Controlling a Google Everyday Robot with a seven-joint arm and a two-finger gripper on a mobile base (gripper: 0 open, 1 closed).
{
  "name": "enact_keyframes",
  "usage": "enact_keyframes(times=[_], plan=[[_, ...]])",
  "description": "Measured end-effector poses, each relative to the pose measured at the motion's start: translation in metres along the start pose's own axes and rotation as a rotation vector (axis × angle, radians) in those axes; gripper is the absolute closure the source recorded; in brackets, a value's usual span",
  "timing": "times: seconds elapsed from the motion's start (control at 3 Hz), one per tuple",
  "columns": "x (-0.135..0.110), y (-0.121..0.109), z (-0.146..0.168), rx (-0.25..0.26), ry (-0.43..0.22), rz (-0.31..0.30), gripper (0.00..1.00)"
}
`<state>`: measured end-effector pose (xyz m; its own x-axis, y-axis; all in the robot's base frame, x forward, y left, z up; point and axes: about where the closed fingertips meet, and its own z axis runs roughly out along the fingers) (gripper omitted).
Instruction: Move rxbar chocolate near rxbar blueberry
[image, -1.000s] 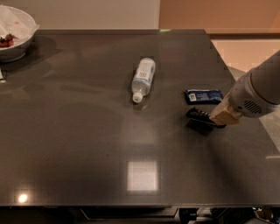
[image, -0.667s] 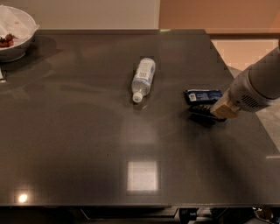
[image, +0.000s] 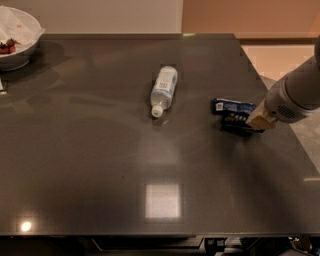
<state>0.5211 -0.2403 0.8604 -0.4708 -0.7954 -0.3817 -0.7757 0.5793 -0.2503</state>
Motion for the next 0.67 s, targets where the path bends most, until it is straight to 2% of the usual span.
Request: enact_keyframes(times=[0.67], plan=[[-0.0013,0.0021,0.0005,-0.003,0.001,-0.004,0.13]])
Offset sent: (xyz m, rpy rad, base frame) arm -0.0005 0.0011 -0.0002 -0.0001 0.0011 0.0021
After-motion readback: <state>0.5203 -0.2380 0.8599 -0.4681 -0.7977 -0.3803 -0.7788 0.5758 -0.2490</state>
